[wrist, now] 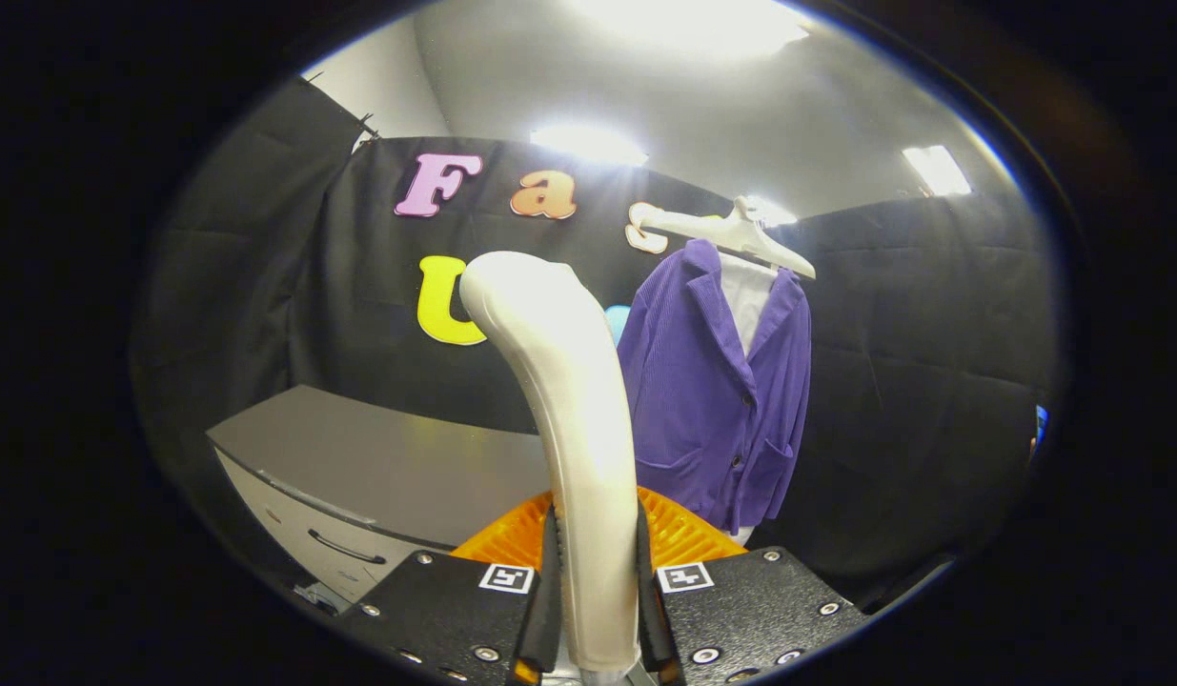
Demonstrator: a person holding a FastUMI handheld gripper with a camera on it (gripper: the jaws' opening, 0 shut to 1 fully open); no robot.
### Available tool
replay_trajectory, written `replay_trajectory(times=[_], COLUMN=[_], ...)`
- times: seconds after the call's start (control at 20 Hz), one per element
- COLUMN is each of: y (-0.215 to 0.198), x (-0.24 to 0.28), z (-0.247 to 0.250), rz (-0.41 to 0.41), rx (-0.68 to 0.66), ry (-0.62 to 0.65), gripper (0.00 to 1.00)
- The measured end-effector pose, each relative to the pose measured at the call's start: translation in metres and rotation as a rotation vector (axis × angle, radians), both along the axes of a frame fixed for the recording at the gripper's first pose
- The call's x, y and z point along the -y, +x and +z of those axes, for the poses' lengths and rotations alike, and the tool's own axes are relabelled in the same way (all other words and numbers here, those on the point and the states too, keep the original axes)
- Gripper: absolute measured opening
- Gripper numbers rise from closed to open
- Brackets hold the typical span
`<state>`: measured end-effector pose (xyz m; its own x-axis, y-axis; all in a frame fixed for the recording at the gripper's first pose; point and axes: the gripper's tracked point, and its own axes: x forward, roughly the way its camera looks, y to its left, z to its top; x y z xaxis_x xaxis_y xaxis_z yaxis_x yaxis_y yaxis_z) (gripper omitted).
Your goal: Iron the clothes twice with a garment steamer, once on the left side and once on the right side.
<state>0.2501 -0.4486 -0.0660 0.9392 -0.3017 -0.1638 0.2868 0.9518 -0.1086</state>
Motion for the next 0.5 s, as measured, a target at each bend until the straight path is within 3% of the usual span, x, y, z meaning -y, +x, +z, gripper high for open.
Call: replay_trajectory(times=[0.5], y=[0.005], x=[-0.009], z=[0.001], rz=[-0.023], rx=[0.043], ry=[0.050], gripper=[0.33])
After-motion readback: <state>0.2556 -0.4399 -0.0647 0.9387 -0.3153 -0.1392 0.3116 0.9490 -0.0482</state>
